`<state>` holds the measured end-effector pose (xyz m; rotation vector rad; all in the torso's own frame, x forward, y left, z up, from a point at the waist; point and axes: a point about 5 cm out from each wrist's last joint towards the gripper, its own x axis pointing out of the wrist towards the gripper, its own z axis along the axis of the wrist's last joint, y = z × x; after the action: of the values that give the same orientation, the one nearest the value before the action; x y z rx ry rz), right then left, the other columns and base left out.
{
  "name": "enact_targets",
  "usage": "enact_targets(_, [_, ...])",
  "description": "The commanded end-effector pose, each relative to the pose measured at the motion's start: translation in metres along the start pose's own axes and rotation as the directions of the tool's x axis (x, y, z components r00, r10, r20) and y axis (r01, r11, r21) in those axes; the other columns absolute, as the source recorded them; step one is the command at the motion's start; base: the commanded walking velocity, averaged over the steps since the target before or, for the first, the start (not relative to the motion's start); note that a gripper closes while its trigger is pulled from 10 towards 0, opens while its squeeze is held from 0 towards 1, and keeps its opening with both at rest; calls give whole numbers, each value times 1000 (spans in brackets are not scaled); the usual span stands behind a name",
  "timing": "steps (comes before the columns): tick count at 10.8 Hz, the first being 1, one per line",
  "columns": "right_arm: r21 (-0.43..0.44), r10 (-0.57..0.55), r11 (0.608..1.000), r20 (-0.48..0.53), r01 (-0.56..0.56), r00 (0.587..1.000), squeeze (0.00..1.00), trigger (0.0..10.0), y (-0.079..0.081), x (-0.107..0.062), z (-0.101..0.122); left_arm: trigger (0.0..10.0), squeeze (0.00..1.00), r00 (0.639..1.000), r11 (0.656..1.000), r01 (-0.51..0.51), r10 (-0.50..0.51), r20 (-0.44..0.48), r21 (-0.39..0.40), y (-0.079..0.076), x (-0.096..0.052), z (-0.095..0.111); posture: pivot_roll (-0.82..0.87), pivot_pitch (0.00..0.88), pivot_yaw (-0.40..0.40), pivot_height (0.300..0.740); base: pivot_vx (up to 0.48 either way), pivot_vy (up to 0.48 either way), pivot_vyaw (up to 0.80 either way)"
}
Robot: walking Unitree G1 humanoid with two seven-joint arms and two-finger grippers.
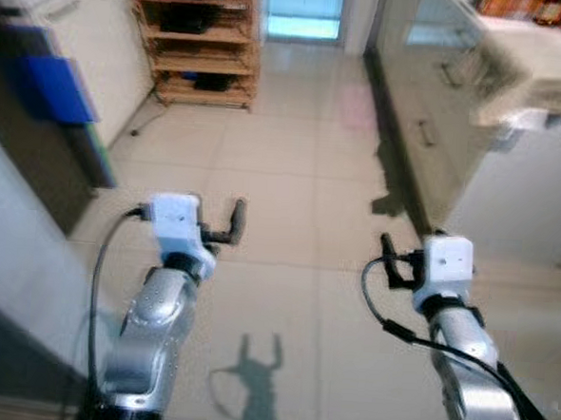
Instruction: Setting the table
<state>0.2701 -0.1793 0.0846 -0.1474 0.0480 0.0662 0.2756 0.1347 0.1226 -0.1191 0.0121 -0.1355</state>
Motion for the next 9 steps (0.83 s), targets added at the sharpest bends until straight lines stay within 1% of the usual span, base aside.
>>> enact_targets(1, [-3,13,1000,27,-13,1000,0,10000,4,3,6,10000,0,1000,1000,-8,8,10,23,5,0,3,-45,0,6,740,0,0,0])
enact_targets(2, [-3,26,1000,24,-26,999,0,10000,7,3,4,10000,0,1000,999,6,-7,16,31,3,-1,3,-45,0,6,740,0,0,0])
enact_targets(5, [-6,29,1000,21,-28,999,0,10000,6,3,4,10000,0,1000,999,14,-15,20,49,0,0,3,-48,0,3,740,0,0,0])
enact_targets(6, [-7,29,1000,14,-29,999,0,10000,6,2,2,10000,0,999,997,20,-24,49,72,-1,-3,5,-46,0,2,740,-360,-319,0])
enact_targets(7, [-7,30,1000,12,-30,999,0,10000,7,2,1,10000,0,998,996,48,-52,41,81,-4,-5,4,-40,0,5,740,-319,-360,0])
enact_targets(8, [-7,34,999,10,-34,999,0,10000,8,2,1,10000,0,997,997,56,-59,56,49,-6,-4,5,-37,0,5,740,0,0,0])
enact_targets(9, [-7,34,999,12,-34,999,0,10000,8,3,1,10000,0,997,997,55,-58,53,49,-6,-3,6,-40,0,8,740,0,0,0])
